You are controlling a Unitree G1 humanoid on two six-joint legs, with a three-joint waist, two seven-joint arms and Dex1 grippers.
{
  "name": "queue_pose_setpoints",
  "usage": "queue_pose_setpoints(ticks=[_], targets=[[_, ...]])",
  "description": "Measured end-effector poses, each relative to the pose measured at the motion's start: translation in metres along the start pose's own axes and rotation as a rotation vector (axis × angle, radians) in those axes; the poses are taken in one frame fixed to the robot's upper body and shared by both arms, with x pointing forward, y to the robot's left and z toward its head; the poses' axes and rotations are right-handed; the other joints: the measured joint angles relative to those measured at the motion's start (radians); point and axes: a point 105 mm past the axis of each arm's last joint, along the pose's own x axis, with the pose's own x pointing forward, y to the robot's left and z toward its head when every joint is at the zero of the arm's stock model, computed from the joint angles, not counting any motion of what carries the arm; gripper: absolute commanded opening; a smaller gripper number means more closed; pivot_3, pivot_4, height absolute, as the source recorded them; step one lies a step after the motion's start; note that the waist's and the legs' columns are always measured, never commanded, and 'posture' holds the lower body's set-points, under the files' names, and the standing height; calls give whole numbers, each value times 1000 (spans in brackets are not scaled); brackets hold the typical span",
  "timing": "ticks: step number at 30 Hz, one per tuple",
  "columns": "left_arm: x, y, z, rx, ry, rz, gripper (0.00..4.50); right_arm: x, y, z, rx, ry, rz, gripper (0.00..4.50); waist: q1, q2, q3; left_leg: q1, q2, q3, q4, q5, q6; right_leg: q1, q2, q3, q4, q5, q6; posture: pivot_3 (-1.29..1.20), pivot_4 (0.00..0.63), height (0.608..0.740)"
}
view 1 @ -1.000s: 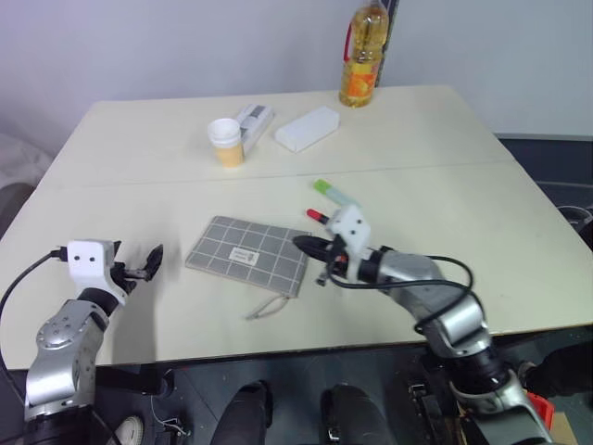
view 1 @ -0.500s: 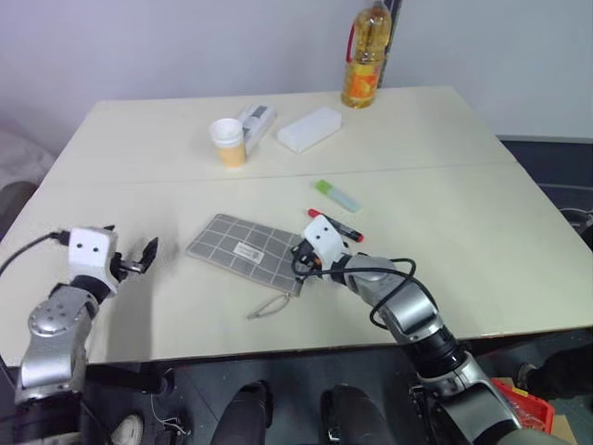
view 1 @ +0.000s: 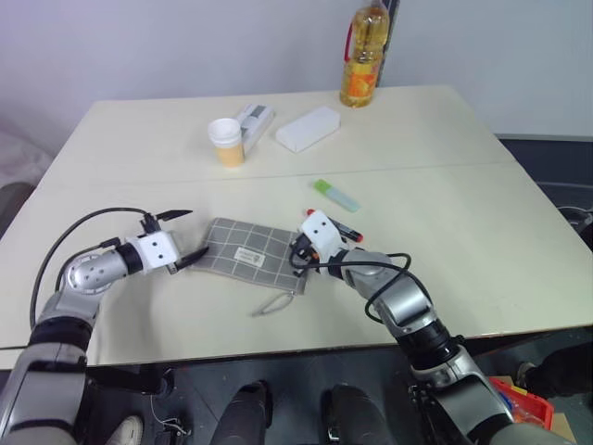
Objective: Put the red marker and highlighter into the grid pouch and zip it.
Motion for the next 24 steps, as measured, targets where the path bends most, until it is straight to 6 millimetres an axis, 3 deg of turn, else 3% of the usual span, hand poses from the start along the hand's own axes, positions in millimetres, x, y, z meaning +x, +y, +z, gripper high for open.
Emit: queue_pose_setpoints(ticks=[4, 14, 17, 24], targets=[[-2, 6, -5, 19, 16, -34, 4500, 0, -2, 0, -14, 0, -12, 40, -2, 0, 0, 0, 0, 0, 0, 0, 0, 0, 1, 0, 1, 0, 0, 0, 150, 740], [-34, 13, -32, -23, 160, -38, 4500, -1, -1, 1, -11, -6, -28, 40, -5, 0, 0, 0, 0, 0, 0, 0, 0, -1, 2, 0, 2, 0, 0, 0, 150, 740], [-32, 11, -30, -19, 145, -30, 4500, 0, 0, 1, -12, -8, -23, 40, -3, 0, 0, 0, 0, 0, 0, 0, 0, -1, 2, 0, 2, 0, 0, 0, 150, 740], [-4, 0, -9, 45, 19, -20, 4500, 4, 7, 3, -9, -14, 4, 40, 0, 0, 0, 0, 0, 0, 0, 0, 0, -1, 2, 0, 2, 0, 0, 0, 150, 740]])
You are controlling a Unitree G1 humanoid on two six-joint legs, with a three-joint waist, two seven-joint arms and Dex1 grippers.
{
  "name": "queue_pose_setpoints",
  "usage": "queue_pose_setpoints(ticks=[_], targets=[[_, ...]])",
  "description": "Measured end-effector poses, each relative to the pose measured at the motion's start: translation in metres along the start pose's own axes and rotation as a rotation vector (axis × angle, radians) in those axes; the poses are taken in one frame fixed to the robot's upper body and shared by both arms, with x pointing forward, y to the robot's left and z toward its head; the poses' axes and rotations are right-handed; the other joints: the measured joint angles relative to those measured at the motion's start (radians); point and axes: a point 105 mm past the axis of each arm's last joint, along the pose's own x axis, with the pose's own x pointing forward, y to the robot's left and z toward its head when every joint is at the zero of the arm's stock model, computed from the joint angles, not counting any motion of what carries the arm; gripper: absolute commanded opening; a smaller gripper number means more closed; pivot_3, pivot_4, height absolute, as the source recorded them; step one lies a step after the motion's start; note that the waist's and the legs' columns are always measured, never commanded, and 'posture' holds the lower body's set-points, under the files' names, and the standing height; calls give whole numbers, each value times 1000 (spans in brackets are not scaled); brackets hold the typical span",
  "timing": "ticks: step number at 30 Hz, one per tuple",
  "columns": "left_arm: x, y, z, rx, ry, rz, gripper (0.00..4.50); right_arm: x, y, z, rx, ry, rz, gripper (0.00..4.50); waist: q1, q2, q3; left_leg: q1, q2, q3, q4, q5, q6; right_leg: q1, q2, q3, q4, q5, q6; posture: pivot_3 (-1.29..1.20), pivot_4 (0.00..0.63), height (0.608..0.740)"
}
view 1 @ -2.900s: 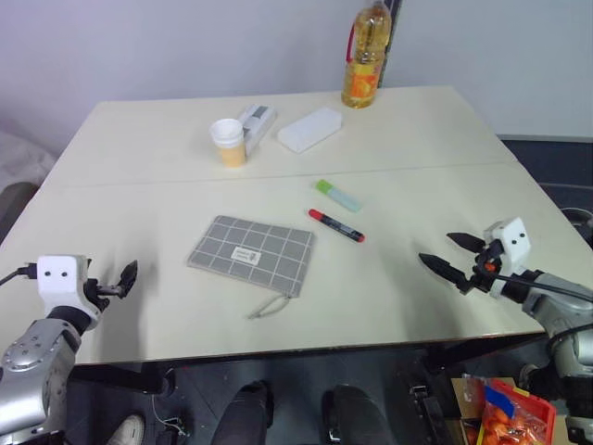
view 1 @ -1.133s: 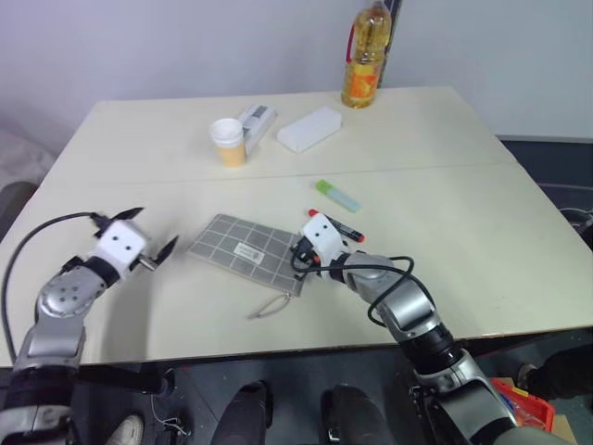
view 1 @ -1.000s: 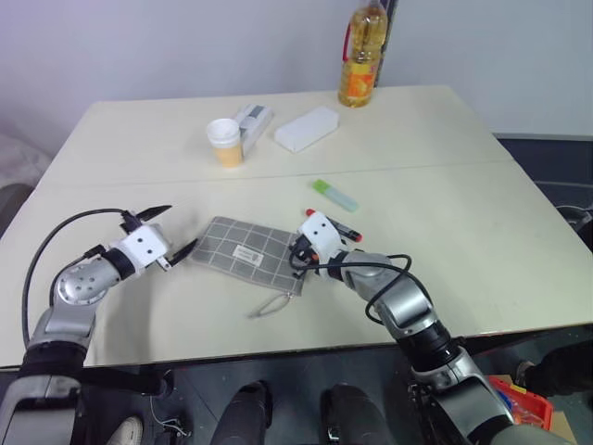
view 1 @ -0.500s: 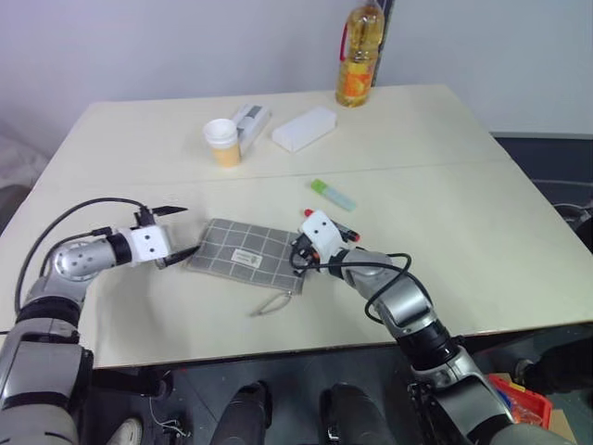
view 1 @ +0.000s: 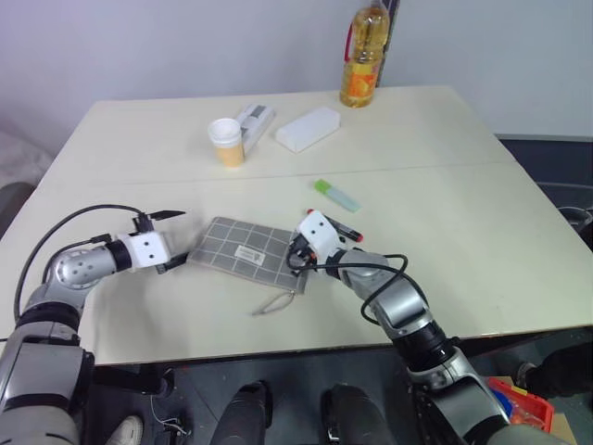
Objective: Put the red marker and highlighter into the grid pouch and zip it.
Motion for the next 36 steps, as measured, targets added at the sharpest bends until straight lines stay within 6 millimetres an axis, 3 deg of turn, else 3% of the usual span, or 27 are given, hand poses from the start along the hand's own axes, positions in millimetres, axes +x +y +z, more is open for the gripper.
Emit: queue_pose_setpoints(ticks=[6, 11, 14, 18, 20, 22, 28, 36], targets=[[22, -8, 24, 45, -121, -40, 4500, 0, 0, 0, -14, 2, 3, 40, 0, 0, 0, 0, 0, 0, 0, 0, 0, 0, 0, 0, 0, 0, 0, 0, 150, 740], [26, -16, 35, 86, -184, -112, 4500, 0, 0, 0, -18, 3, 5, 40, -3, 0, 0, 0, 0, 0, 0, 0, 0, 0, 0, 0, 0, 0, 0, 0, 150, 740], [26, -19, 38, 94, -199, -144, 3781, -1, 0, 2, -24, -2, 6, 0, -3, 0, 0, 0, 0, 0, 0, 0, 0, 0, 0, 0, 0, 0, 0, 0, 150, 740], [27, -27, 37, 87, -199, -196, 1866, -8, 0, 12, -48, -44, 25, 0, -4, 0, 0, 0, 0, 0, 0, 0, 0, 0, 0, 0, 0, 0, 0, 0, 150, 740], [29, -29, 39, 79, -210, -205, 660, -12, -1, 20, -66, -75, 31, 0, -4, 0, 0, 0, 0, 0, 0, 0, 0, 0, 0, 0, 1, 0, 0, 0, 150, 740], [31, -28, 44, 63, -242, -197, 38, -15, -1, 27, -82, -106, 35, 0, -3, 0, 0, 0, 0, 0, 0, 0, 0, 0, 0, 0, 0, 0, 0, 0, 150, 740], [39, -32, 56, -15, -311, -179, 38, -17, -1, 30, -82, -121, 36, 0, -4, 0, 0, 0, 0, 0, 0, 0, 0, 0, 0, 0, 1, 0, 0, 0, 150, 740], [37, -47, 64, -143, -262, -139, 38, -27, -10, 29, -92, -135, 21, 0, -11, 0, 0, 0, 0, -1, 0, 0, 0, -1, -1, 2, 2, 0, 0, 0, 150, 740]])
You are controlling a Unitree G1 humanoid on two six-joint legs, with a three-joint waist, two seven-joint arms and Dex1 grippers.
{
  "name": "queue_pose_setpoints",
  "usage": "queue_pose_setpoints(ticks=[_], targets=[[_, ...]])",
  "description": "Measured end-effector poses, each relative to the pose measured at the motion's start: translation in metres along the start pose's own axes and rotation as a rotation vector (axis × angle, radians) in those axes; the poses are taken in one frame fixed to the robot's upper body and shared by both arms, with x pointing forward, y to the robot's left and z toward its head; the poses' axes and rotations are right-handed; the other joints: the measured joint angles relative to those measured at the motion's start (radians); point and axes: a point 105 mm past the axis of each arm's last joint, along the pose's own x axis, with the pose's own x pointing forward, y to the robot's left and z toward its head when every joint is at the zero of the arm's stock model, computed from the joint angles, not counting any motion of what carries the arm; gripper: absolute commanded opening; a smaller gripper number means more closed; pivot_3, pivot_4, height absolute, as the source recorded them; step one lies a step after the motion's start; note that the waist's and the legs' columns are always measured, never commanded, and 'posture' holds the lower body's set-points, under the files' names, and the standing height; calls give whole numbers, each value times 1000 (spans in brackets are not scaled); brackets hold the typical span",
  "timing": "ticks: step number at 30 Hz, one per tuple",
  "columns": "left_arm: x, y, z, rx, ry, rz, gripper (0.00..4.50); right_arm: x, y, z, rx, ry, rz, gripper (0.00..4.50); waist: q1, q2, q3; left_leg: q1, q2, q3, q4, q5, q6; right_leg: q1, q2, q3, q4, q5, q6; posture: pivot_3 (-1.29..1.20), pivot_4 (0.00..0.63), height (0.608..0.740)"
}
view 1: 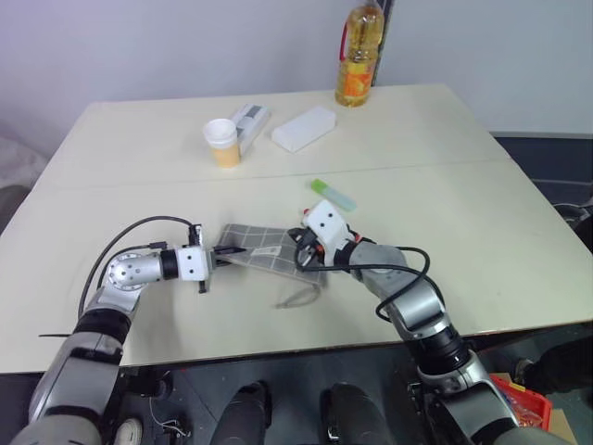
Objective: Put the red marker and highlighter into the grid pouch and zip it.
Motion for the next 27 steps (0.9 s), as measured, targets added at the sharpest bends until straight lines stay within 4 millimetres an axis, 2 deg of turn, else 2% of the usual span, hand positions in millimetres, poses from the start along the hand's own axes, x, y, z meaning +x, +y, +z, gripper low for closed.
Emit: queue_pose_setpoints(ticks=[8, 13, 19, 20, 21, 24, 27], targets=[[-12, -14, 7, -71, 192, 194, 38, -11, -13, 1, -21, -13, -19, 0, -17, 0, 0, 1, 0, -1, 0, 0, 0, 1, 0, 0, 0, 0, 0, 0, 150, 740], [-20, -20, 10, -97, 302, 281, 38, -11, -11, 1, -25, -18, 3, 0, -16, 0, 0, 1, 1, 0, 0, 0, 0, 1, 0, 0, 0, 0, 0, 0, 150, 740], [-20, -24, 12, -162, 348, 321, 38, -9, -3, 3, -29, -32, 42, 0, -13, 0, 0, 1, 0, 0, 0, 0, 0, 1, 0, 0, 0, 0, 0, 0, 150, 740], [-20, -25, 12, -180, 348, 326, 772, -9, -2, 3, -30, -32, 46, 0, -13, 0, 0, 1, 0, 0, 0, 0, 0, 1, 0, 0, 0, 0, 0, 0, 150, 740], [-19, -26, 12, -207, 347, 330, 1060, -8, -1, 4, -32, -33, 52, 0, -13, 0, 0, 1, 0, 0, 0, 0, 0, 1, 0, 0, 0, 0, 0, 0, 150, 740], [-20, -30, 15, -231, 339, 311, 2553, -7, 4, 4, -34, -35, 71, 0, -14, 0, 0, 1, 1, 0, 0, 0, 0, 1, 0, 0, 0, 0, 0, 0, 150, 740], [-25, -37, 22, -261, 308, 264, 2553, -3, 8, 1, -8, -18, 71, 0, -15, 1, 0, 1, 1, 0, 0, 0, 0, 1, -1, 0, 0, 0, -1, 0, 150, 740]])
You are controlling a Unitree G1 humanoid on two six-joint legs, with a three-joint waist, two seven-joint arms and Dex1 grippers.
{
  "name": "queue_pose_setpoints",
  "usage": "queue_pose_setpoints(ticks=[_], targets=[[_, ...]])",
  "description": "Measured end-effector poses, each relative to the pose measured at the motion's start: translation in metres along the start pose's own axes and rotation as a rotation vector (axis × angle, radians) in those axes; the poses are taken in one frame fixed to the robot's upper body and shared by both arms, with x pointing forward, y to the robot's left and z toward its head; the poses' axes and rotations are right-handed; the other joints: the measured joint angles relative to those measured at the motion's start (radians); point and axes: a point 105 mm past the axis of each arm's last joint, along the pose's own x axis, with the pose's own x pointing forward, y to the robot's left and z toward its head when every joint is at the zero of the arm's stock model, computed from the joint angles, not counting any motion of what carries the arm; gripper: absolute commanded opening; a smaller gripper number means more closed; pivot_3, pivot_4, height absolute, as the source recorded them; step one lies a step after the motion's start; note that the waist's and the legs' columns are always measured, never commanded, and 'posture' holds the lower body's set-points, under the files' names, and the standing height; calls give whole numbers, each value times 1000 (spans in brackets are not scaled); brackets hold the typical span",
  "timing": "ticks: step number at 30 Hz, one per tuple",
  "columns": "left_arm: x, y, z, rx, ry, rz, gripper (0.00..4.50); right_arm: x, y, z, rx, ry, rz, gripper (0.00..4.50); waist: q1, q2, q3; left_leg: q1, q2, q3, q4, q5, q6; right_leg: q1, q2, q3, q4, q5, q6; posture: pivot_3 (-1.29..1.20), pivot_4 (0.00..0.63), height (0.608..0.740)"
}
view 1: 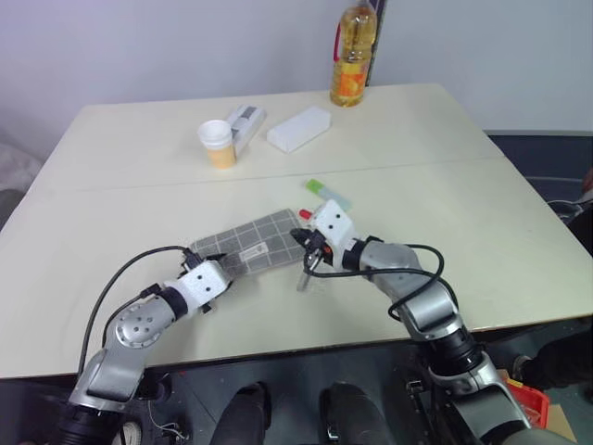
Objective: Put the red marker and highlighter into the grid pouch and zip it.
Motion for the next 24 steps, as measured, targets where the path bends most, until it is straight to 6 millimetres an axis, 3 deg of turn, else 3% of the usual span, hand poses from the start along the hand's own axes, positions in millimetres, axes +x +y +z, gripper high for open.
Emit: queue_pose_setpoints(ticks=[6, 17, 24], targets=[[-18, 5, 1, -1, -47, -46, 2553, 12, 0, -31, 101, 117, -55, 0, 5, 0, 0, 0, 0, 0, 0, 0, 0, 0, 0, 0, -1, 0, 0, 0, 150, 740], [-40, 35, -12, 309, -110, -83, 2553, 18, 4, -34, 139, 124, -65, 0, 4, 0, 0, 0, 0, 0, -1, 0, 0, 0, 0, 0, -2, 0, 0, 0, 150, 740], [-45, 38, -18, 231, -124, -139, 2553, 18, 3, -37, 145, 142, -84, 0, 2, 0, 0, 0, 0, 0, -1, 0, 0, 0, 0, 0, -2, 0, 0, 0, 150, 740]])
